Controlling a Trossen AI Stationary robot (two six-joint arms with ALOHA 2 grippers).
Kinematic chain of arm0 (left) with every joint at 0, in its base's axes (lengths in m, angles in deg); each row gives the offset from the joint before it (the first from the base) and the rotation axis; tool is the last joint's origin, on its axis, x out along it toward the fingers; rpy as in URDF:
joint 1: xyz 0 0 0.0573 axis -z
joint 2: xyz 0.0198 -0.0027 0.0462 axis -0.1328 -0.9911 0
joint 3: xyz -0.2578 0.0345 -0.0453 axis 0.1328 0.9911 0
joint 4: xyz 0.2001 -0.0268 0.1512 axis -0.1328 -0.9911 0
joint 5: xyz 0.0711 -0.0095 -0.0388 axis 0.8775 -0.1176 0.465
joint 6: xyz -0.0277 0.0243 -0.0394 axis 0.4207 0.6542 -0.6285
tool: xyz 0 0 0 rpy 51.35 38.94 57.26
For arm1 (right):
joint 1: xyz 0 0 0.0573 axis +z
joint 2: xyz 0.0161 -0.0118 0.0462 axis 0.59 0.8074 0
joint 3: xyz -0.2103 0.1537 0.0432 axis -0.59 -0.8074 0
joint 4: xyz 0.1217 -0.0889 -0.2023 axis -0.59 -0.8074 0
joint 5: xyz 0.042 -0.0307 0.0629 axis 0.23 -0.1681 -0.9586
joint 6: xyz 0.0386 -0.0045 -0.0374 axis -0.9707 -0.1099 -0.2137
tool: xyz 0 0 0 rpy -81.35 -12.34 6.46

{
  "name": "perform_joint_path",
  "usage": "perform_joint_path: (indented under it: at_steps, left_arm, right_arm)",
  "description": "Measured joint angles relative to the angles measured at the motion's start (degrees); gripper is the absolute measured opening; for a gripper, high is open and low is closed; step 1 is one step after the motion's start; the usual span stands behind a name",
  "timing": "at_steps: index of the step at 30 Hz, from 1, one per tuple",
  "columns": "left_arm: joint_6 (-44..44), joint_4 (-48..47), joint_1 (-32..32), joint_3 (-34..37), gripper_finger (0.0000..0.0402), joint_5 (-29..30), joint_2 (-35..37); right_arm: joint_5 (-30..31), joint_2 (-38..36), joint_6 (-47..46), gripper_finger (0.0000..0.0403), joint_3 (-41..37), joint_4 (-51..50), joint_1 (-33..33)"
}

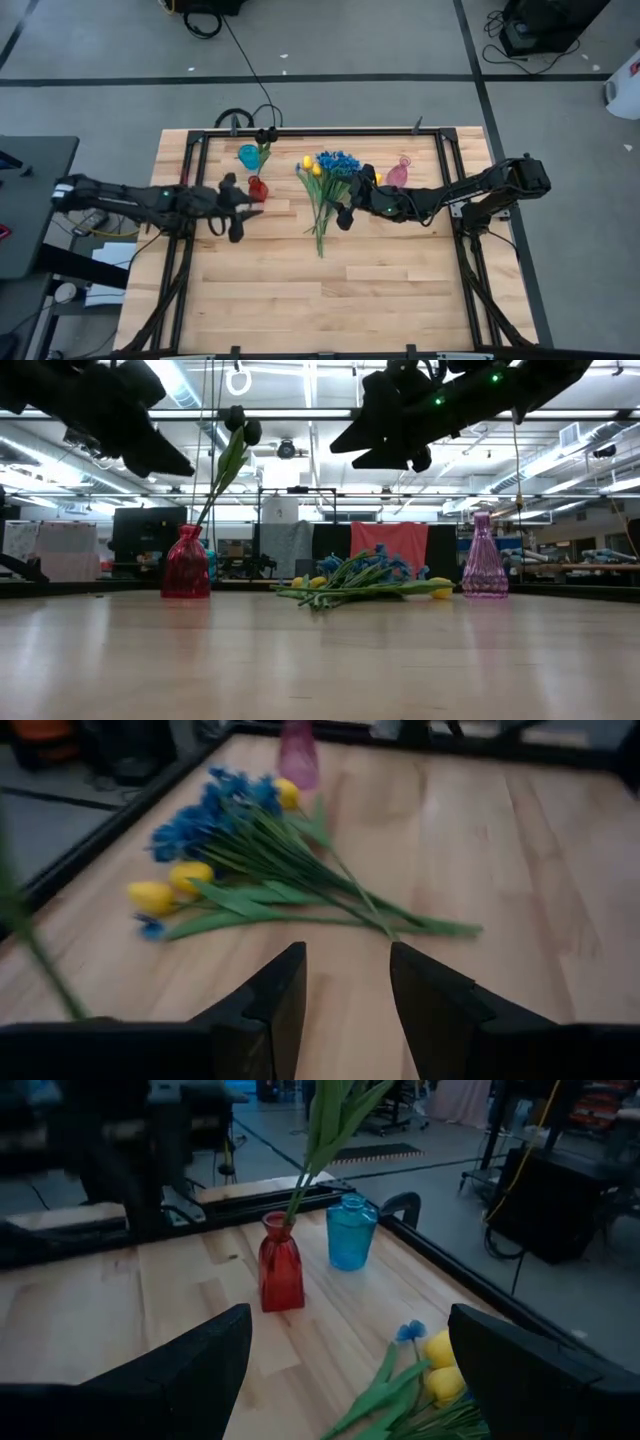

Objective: Sort flowers into vase by color
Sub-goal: Put the yellow flower into the pink vase

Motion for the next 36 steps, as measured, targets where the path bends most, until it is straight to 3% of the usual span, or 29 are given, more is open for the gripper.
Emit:
perform_joint_path:
  at_steps: [9, 23, 31, 36]
  left_arm:
    - [0.07, 13.44, 1.79, 5.88, 0.0152, -3.09, -9.87]
    - [1.41, 29.22, 1.79, 6.46, 0.0152, -3.27, -27.93]
    - [1.26, 29.70, 1.73, -1.95, 0.0152, -3.15, -41.70]
    - [-0.10, 29.60, 1.61, -7.41, 0.0152, -2.87, -46.64]
  right_arm:
    - [-0.04, 4.38, -2.99, 0.0347, 0.08, 3.54, 1.18]
    - [-0.01, 4.24, 0.34, 0.0347, 0.06, 6.40, -0.94]
    - [0.00, 2.27, 4.20, 0.0347, 0.06, 5.53, -3.77]
    - [0.03, 1.84, 5.07, 0.0347, 0.03, 2.26, -5.16]
